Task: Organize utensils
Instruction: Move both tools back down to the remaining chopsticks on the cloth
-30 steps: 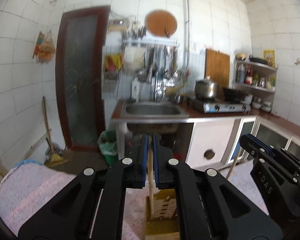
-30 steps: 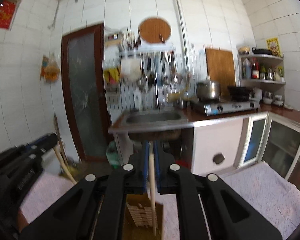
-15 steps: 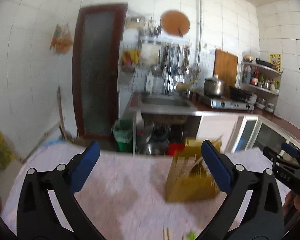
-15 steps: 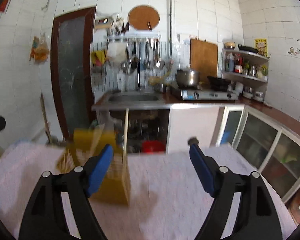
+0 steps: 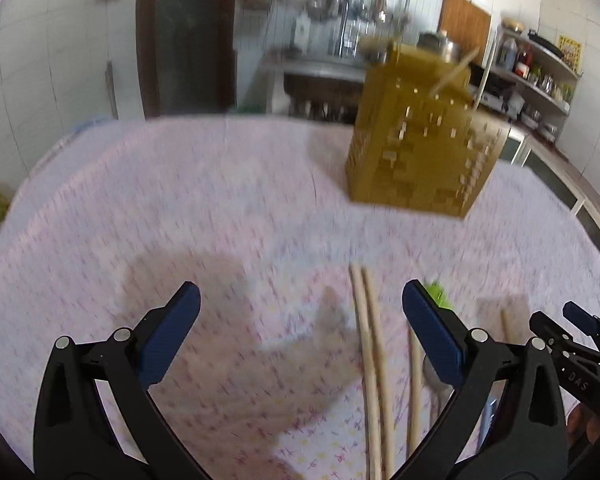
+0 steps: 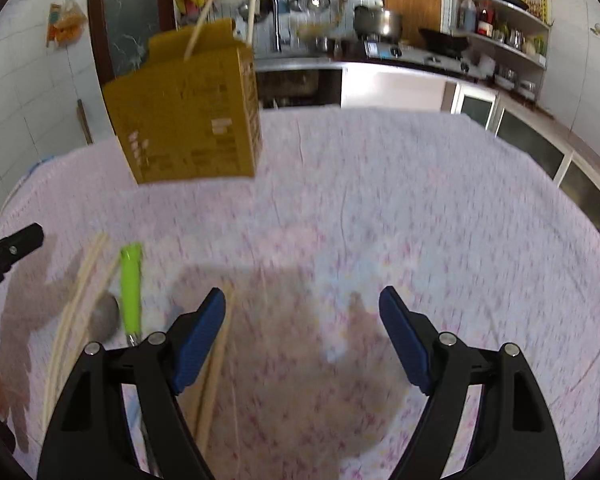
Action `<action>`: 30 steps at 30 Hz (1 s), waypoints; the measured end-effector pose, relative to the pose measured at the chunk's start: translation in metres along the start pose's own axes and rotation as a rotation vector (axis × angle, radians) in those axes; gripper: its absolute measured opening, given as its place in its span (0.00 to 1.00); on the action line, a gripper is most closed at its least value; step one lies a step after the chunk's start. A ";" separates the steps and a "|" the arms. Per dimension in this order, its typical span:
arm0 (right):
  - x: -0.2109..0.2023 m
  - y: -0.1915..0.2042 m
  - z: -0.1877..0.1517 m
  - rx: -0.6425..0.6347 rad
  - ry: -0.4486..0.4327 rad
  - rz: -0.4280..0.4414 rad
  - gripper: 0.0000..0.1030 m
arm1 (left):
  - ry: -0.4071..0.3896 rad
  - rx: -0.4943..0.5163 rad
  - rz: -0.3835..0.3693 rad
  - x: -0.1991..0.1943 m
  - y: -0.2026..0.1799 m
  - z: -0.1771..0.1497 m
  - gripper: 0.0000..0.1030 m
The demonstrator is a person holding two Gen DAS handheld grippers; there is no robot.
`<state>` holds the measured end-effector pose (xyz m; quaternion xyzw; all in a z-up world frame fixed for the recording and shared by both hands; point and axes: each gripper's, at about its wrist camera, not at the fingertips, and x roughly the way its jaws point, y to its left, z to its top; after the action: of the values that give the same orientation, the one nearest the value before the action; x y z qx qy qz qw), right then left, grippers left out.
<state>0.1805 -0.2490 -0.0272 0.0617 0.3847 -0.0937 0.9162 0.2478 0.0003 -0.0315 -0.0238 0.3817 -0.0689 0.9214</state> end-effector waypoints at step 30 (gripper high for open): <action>0.008 0.021 -0.016 0.000 0.096 -0.062 0.73 | 0.161 0.128 0.061 0.048 -0.023 -0.011 0.93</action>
<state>0.1791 -0.2267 -0.0434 0.0541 0.4300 -0.1189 0.8933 0.2710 -0.0292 -0.0709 0.0522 0.4497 -0.0666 0.8892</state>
